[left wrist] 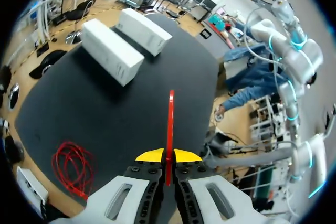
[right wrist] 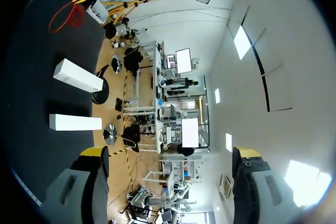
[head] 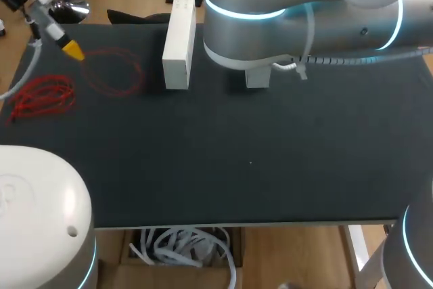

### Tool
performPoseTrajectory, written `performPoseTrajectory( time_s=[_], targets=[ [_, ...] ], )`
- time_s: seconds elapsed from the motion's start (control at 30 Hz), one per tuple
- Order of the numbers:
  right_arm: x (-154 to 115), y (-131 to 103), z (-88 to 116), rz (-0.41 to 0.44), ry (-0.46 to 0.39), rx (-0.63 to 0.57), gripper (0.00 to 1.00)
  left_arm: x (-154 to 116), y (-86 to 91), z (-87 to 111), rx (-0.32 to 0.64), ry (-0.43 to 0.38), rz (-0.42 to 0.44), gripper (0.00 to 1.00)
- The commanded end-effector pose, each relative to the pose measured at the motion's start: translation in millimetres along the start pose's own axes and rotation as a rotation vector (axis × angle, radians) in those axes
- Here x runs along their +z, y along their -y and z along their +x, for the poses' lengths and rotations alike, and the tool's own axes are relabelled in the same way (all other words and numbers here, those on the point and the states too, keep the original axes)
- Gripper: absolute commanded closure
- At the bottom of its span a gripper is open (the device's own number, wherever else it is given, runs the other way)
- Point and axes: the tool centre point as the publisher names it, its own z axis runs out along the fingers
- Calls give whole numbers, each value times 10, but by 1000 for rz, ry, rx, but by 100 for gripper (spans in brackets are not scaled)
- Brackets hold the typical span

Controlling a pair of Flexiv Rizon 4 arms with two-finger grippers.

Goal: Grab the tape and strap the tape.

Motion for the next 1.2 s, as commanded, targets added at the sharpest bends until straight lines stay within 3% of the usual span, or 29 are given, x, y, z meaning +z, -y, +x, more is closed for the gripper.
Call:
performPoseTrajectory(
  time_s=[0.03, 0.07, 0.2, 0.3, 0.47, 0.6, 0.83, 0.87, 0.93, 0.97, 1.2],
  targets=[
    [-11, 4, -17, 0, -5, -2, 0, -87, -295, -251, -59, -46, 25, 100],
    [-11, 4, -17, 0, -5, -2, 0, -98, -342, -313, -92, -53, -14, 100],
    [-11, 4, -17, 0, -5, -2, 0, -177, -464, -536, -109, -30, 12, 100],
    [-11, 4, -17, 0, -5, -2, 0, -222, -566, -739, -113, 14, 86, 100],
    [-11, 4, -17, 0, -5, -2, 0, -276, -656, -946, -172, -34, 137, 100],
    [-11, 4, -17, 0, -5, -2, 0, -394, -701, -1076, -205, -95, 67, 100],
    [-11, 4, -17, 0, -5, -2, 0, -464, -531, -1215, -152, -169, -29, 100],
    [-11, 4, -17, 0, -5, -2, 0, -464, -531, -1215, -152, -169, -29, 87],
    [-11, 4, -17, 0, -5, -2, 0, -464, -531, -1215, -152, -169, -29, 25],
    [-11, 4, -17, 0, -5, -2, 0, -464, -531, -1215, -152, -169, -29, 0],
    [-11, 4, -17, 0, -5, -2, 0, -464, -531, -1215, -152, -169, -29, 0]
  ],
)
